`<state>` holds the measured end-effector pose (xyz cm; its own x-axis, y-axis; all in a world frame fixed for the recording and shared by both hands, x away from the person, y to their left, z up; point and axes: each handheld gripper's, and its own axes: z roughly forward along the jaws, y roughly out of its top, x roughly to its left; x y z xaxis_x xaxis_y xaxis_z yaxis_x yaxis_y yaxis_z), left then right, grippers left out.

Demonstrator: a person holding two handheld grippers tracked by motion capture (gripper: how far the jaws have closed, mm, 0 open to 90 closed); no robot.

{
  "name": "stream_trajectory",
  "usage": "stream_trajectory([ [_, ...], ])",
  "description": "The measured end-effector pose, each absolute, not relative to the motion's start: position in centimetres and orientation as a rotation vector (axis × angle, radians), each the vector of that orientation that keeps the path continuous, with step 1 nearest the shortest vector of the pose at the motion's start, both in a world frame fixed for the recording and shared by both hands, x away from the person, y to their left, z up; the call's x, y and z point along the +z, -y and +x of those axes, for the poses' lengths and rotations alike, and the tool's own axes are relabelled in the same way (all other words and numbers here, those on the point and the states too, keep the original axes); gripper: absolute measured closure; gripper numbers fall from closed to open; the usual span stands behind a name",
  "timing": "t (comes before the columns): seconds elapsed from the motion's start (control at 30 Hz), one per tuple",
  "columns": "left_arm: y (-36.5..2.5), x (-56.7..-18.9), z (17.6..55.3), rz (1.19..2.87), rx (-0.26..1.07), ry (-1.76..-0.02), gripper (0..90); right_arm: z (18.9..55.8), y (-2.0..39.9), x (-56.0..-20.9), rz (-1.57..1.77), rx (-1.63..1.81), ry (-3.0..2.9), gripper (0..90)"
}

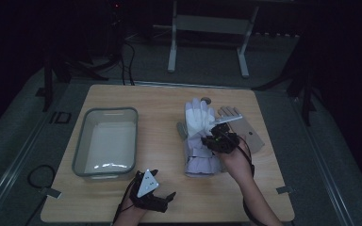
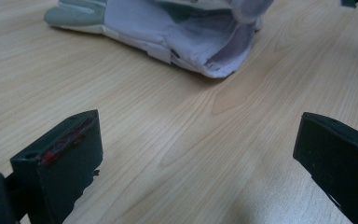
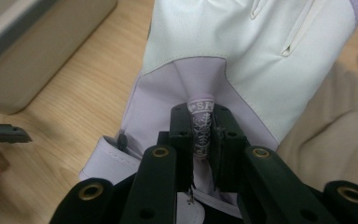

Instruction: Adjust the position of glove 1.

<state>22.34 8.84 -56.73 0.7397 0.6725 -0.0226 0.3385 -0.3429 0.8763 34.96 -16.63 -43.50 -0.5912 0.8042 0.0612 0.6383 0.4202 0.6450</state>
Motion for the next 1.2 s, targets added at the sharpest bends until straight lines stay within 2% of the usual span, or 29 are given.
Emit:
stream_trajectory([
  [0.53, -8.7, -56.7, 22.3, 1.954, 0.393, -0.765, 1.0, 37.7, 14.9, -49.2, 1.339, 0.757, -2.461, 79.9],
  [1.0, -8.7, -56.7, 22.3, 1.940, 0.364, -0.757, 1.0, 37.0, 12.7, -50.2, 1.308, 0.767, -2.485, 78.6],
  [1.1, -8.7, -56.7, 22.2, 1.944, 0.378, -0.751, 1.1, 37.1, 12.7, -50.1, 1.307, 0.782, -2.473, 73.9],
  [1.2, -8.6, -56.7, 22.1, 1.964, 0.379, -0.727, 1.1, 37.0, 13.1, -49.8, 1.298, 0.821, -2.461, 63.9],
])
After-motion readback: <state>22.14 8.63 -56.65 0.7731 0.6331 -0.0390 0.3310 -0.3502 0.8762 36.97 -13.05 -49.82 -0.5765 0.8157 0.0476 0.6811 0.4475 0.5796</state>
